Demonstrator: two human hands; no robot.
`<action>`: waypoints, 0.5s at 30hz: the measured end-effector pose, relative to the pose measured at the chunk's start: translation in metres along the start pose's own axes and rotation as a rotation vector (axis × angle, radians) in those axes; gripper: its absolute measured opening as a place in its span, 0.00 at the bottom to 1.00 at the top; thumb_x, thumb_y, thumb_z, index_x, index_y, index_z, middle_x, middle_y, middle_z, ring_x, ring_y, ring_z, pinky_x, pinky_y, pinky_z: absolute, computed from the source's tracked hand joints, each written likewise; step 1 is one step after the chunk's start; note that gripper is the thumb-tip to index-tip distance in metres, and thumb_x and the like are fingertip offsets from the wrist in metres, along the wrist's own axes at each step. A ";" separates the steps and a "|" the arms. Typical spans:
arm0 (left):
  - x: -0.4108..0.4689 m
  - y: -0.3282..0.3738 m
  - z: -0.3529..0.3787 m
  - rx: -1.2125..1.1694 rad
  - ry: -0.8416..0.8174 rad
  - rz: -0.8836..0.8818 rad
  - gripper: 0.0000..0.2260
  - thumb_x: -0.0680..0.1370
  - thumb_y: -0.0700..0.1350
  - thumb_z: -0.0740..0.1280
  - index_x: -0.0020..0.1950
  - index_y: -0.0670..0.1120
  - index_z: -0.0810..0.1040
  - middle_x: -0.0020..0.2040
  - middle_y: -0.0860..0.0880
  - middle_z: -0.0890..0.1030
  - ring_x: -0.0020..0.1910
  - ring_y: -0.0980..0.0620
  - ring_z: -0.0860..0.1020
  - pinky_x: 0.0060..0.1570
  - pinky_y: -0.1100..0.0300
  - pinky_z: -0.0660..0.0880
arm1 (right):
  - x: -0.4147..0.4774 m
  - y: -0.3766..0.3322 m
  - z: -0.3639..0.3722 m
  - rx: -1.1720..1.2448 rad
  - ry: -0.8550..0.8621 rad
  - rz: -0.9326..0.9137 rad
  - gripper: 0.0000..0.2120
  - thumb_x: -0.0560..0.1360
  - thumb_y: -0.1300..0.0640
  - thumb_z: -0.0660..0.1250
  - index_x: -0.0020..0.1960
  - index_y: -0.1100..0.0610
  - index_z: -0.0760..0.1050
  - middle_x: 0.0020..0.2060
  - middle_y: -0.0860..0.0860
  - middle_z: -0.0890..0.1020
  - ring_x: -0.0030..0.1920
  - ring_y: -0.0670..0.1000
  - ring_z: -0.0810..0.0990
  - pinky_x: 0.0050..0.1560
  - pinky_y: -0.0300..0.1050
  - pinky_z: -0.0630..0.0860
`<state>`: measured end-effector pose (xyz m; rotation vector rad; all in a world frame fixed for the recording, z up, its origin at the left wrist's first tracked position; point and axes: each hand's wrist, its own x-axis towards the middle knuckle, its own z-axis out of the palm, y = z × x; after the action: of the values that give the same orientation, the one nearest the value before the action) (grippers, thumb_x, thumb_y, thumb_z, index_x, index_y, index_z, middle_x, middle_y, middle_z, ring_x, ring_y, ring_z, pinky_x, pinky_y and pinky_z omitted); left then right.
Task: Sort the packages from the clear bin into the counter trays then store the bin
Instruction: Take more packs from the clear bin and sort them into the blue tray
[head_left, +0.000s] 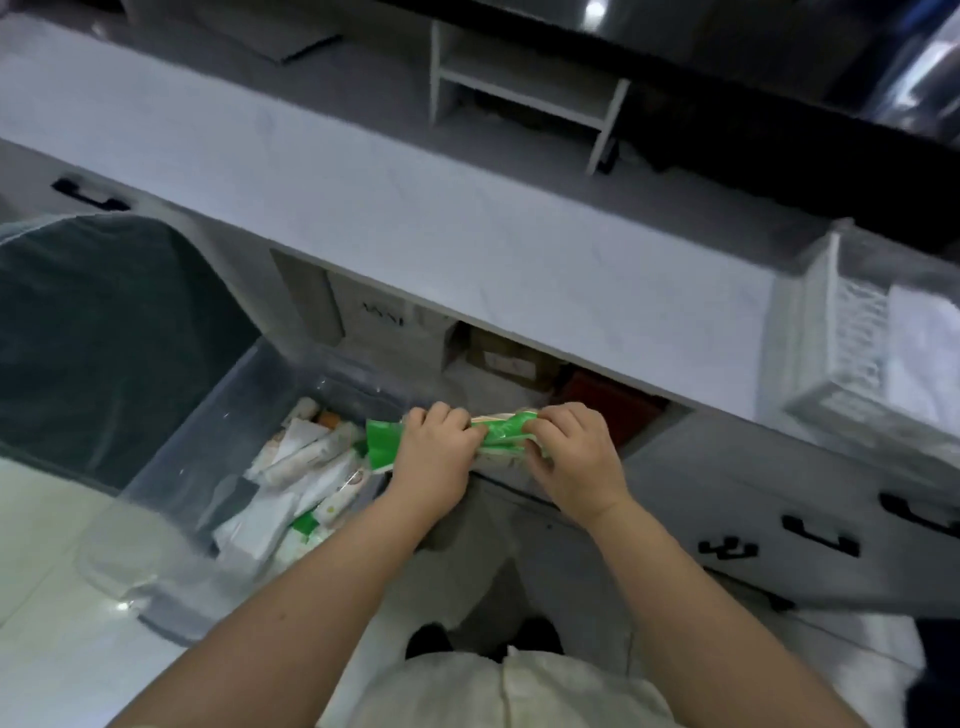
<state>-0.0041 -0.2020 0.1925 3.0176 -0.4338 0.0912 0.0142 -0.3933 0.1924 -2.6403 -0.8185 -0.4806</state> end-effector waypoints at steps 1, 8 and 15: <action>0.007 0.018 -0.001 0.022 -0.019 0.049 0.11 0.62 0.41 0.74 0.42 0.50 0.82 0.37 0.49 0.78 0.38 0.44 0.76 0.36 0.53 0.70 | -0.014 0.011 -0.011 -0.011 0.016 0.046 0.05 0.69 0.61 0.70 0.44 0.60 0.78 0.42 0.54 0.81 0.43 0.58 0.78 0.43 0.52 0.74; 0.051 0.164 -0.008 0.014 -0.091 0.346 0.16 0.68 0.43 0.72 0.54 0.51 0.81 0.46 0.50 0.79 0.47 0.45 0.74 0.42 0.52 0.70 | -0.114 0.089 -0.101 -0.146 0.144 0.280 0.05 0.70 0.61 0.70 0.46 0.58 0.79 0.42 0.53 0.80 0.45 0.56 0.78 0.47 0.49 0.71; 0.084 0.351 -0.008 -0.050 -0.131 0.550 0.17 0.76 0.49 0.64 0.65 0.55 0.75 0.55 0.50 0.76 0.56 0.45 0.71 0.47 0.53 0.68 | -0.232 0.169 -0.218 -0.281 0.275 0.388 0.05 0.66 0.63 0.72 0.42 0.59 0.79 0.40 0.55 0.81 0.42 0.58 0.79 0.47 0.48 0.68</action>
<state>-0.0238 -0.5601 0.2353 2.7729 -1.2427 -0.0805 -0.1140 -0.7245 0.2551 -2.7961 -0.1555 -0.8741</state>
